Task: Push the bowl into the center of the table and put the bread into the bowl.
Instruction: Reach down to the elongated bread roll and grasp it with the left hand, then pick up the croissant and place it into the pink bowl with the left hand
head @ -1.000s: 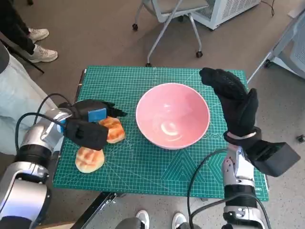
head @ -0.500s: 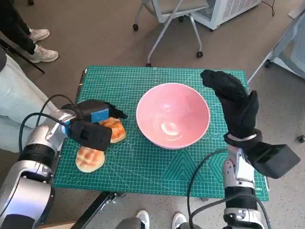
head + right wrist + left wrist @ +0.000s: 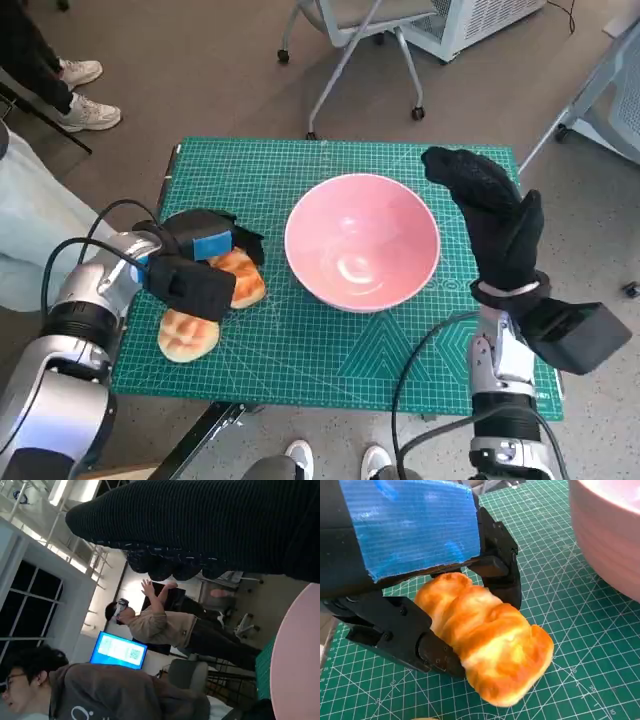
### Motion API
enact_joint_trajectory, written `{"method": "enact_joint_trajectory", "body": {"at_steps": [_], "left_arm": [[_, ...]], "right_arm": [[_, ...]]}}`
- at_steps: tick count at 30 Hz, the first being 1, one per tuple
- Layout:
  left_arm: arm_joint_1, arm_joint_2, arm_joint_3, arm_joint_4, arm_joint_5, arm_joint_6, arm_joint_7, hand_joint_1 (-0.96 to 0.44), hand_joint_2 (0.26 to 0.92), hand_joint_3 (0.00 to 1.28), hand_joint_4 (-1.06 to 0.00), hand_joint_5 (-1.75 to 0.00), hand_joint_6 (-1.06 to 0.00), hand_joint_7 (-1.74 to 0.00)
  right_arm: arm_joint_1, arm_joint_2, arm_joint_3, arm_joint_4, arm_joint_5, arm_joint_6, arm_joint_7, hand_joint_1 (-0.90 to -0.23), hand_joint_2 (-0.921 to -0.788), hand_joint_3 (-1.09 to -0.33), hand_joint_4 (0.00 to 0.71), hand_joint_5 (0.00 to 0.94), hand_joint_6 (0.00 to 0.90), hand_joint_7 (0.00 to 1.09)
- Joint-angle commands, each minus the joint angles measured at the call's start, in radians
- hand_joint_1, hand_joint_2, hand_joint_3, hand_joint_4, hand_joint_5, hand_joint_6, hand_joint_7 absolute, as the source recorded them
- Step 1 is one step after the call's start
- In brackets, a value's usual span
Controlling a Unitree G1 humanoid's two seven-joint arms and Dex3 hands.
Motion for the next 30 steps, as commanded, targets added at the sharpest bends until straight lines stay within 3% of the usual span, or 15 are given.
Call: {"method": "enact_joint_trajectory", "body": {"at_steps": [1, 5, 17, 18, 21, 24, 30], "left_arm": [[0.000, 0.008, 0.000, 0.018, -0.004, 0.001, -0.019, 0.00, 0.920, 0.11, -0.58, -1.37, -0.66, -1.04], [-0.005, 0.016, 0.010, 0.016, -0.012, 0.006, -0.021, 0.00, 0.920, 0.11, -0.58, -1.34, -0.66, -1.07], [-0.025, 0.082, 0.088, -0.068, -0.094, -0.007, -0.090, 0.01, 0.921, 0.14, -0.48, -1.55, -0.73, -0.87], [-0.024, 0.088, 0.097, -0.080, -0.102, -0.007, -0.096, 0.01, 0.921, 0.15, -0.51, -1.46, -0.67, -1.02], [-0.021, 0.111, 0.133, -0.128, -0.135, -0.015, -0.107, 0.00, 0.921, 0.16, -0.52, -1.37, -0.59, -1.19], [-0.015, 0.130, 0.167, -0.178, -0.168, -0.023, -0.114, 0.01, 0.917, 0.15, -0.49, -1.50, -0.70, -0.96], [-0.006, 0.157, 0.239, -0.282, -0.248, -0.038, -0.129, 0.01, 0.920, 0.10, -0.54, -1.49, -0.78, -0.82]], "right_arm": [[0.028, 0.002, -0.001, -0.002, 0.010, 0.019, -0.006, -0.664, -0.921, -0.791, 0.173, 0.001, 0.083, 0.46], [0.027, 0.003, -0.001, -0.001, 0.012, 0.021, -0.004, -0.664, -0.921, -0.792, 0.172, 0.000, 0.082, 0.46], [0.024, 0.004, -0.001, 0.007, 0.010, 0.022, -0.002, -0.655, -0.921, -0.793, 0.172, 0.000, 0.080, 0.47], [0.023, 0.003, -0.001, 0.008, 0.010, 0.021, -0.002, -0.654, -0.921, -0.793, 0.172, 0.000, 0.080, 0.47], [0.023, 0.000, -0.002, 0.009, 0.009, 0.022, -0.002, -0.653, -0.921, -0.793, 0.172, 0.000, 0.080, 0.47], [0.022, -0.003, -0.004, 0.008, 0.010, 0.023, -0.001, -0.654, -0.921, -0.793, 0.172, 0.000, 0.080, 0.47], [0.016, -0.012, -0.009, 0.015, 0.014, 0.024, 0.005, -0.657, -0.921, -0.793, 0.173, 0.001, 0.079, 0.47]]}}
